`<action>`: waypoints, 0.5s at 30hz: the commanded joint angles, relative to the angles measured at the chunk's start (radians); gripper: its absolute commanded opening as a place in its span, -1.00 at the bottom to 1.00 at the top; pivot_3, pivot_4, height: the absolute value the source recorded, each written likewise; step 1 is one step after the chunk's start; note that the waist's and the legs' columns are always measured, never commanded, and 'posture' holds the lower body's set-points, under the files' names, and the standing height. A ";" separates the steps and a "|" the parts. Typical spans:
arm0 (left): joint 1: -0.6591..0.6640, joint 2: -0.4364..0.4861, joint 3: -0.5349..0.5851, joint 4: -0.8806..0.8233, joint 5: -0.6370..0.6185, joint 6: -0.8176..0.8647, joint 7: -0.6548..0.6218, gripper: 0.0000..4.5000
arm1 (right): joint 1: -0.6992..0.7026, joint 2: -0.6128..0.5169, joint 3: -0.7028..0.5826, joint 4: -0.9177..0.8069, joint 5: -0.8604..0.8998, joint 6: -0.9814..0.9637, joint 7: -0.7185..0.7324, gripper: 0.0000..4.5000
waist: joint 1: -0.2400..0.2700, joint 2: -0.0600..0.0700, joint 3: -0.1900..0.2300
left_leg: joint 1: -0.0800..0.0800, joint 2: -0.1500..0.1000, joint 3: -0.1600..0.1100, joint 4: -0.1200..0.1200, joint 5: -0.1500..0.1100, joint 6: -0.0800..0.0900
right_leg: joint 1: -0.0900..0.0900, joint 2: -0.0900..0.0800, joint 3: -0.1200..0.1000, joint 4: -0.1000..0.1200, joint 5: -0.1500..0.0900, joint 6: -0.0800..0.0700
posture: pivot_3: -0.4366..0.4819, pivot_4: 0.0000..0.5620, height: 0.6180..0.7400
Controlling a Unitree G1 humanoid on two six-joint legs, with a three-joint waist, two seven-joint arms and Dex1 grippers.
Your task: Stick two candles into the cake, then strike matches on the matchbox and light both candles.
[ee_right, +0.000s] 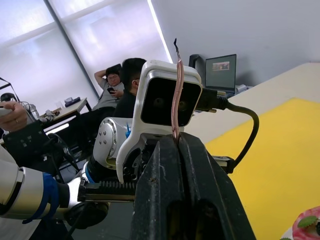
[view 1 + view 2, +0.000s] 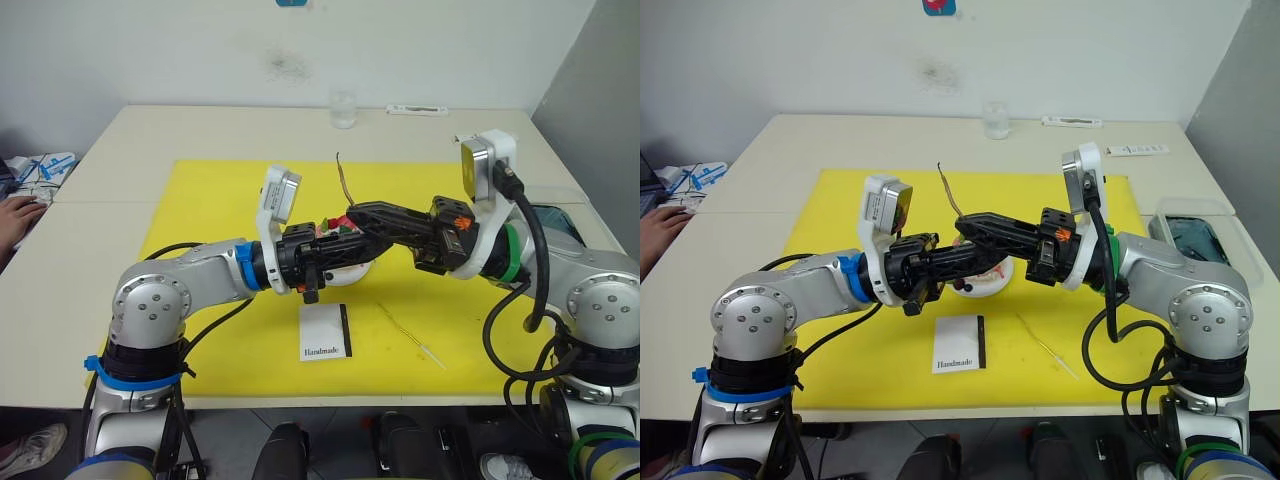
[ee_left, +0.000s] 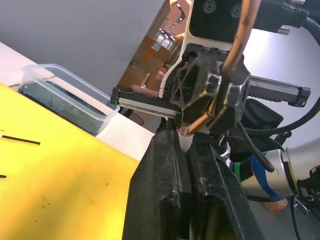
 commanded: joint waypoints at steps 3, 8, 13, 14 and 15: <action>-0.014 -0.001 0.011 -0.015 0.020 -0.020 -0.010 -0.99 | -0.016 -0.013 -0.004 -0.016 0.074 -0.015 0.004 -1.00 | 0.000 0.000 0.000 | 0.000 0.000 0.000 0.000 0.000 0.000 | 0.000 0.000 0.000 0.000 0.000 0.000 | -0.05 -0.47 1.00; -0.005 0.017 -0.004 -0.040 0.066 -0.029 -0.047 -1.00 | -0.018 -0.016 0.002 -0.001 0.068 -0.023 -0.015 -0.58 | 0.000 0.000 0.000 | -0.001 0.000 0.000 0.000 0.000 0.000 | -0.001 0.000 0.000 0.000 0.000 0.000 | -0.05 -0.47 1.00; 0.003 0.022 -0.015 -0.059 0.099 -0.032 -0.078 -1.00 | -0.024 -0.014 -0.005 0.010 0.057 -0.041 -0.033 0.15 | 0.000 0.000 0.000 | -0.001 0.000 0.000 0.000 0.000 0.000 | -0.001 0.000 0.000 0.000 0.000 0.000 | -0.05 -0.47 1.00; 0.007 0.024 -0.016 -0.062 0.104 -0.033 -0.085 -1.00 | -0.025 -0.014 -0.006 0.012 0.056 -0.046 -0.035 0.29 | 0.000 0.000 0.000 | -0.001 0.000 0.000 0.000 0.000 0.000 | -0.001 0.000 0.000 0.000 0.000 0.000 | -0.05 -0.47 1.00; 0.010 0.025 -0.016 -0.064 0.106 -0.033 -0.088 -1.00 | -0.026 -0.014 -0.008 0.013 0.055 -0.050 -0.039 0.44 | 0.000 0.000 0.000 | -0.001 0.000 0.000 0.000 0.000 0.000 | -0.002 0.000 0.000 0.000 0.000 0.000 | -0.05 -0.47 1.00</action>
